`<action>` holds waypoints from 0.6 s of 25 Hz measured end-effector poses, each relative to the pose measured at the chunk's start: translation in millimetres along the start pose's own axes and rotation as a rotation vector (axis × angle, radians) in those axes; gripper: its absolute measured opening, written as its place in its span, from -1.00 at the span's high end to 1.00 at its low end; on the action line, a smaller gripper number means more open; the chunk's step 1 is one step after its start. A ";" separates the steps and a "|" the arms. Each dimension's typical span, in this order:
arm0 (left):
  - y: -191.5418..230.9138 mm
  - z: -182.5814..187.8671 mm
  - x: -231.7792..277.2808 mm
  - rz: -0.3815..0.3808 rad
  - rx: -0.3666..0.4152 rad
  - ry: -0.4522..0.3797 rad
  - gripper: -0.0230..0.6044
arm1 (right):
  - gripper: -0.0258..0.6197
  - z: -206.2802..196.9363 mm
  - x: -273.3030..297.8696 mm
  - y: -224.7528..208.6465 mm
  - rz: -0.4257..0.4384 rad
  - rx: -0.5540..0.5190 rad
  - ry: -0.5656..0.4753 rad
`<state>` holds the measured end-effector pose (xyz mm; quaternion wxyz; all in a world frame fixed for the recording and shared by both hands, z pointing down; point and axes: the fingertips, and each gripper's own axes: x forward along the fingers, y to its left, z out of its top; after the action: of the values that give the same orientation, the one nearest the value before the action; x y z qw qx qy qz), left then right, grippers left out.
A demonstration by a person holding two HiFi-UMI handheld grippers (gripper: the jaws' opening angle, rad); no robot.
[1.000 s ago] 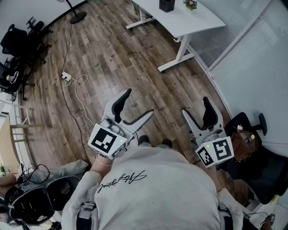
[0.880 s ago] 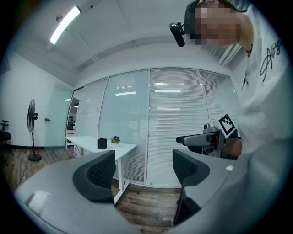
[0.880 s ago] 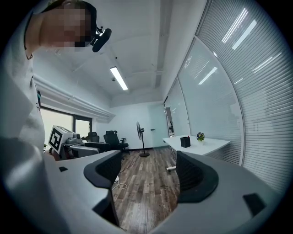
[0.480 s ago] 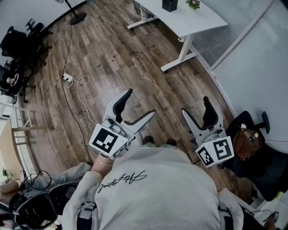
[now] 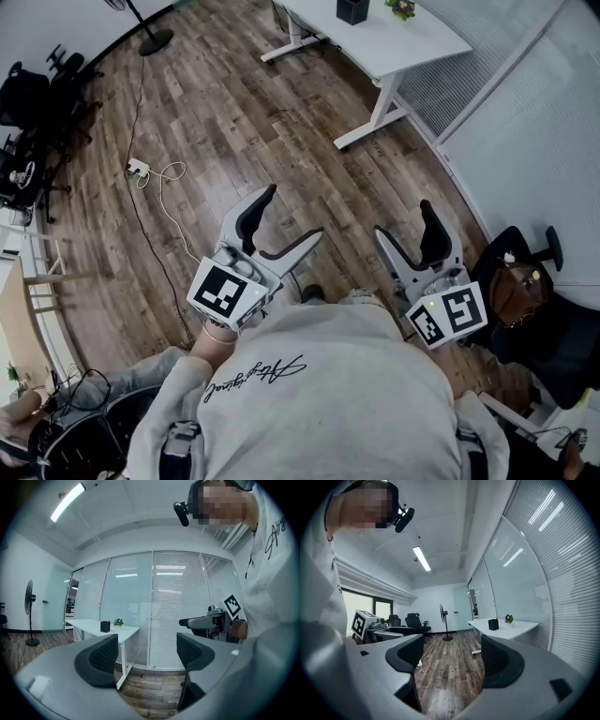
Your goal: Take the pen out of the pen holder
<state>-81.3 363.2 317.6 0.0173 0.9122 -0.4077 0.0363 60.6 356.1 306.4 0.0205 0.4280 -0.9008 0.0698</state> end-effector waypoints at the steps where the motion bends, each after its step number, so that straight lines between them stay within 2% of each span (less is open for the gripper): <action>1: 0.2 -0.1 -0.7 -0.004 0.000 -0.002 -0.27 | -0.21 -0.9 -0.5 1.2 -0.004 0.000 0.002; 15: -1.6 -1.5 8.0 -0.034 -0.040 -0.007 -0.27 | -0.21 -5.5 -3.1 -0.8 -0.011 0.019 0.019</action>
<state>-74.9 358.4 319.7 0.0347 0.9185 -0.3930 0.0249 63.1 358.7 311.6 0.0254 0.4323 -0.8976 0.0824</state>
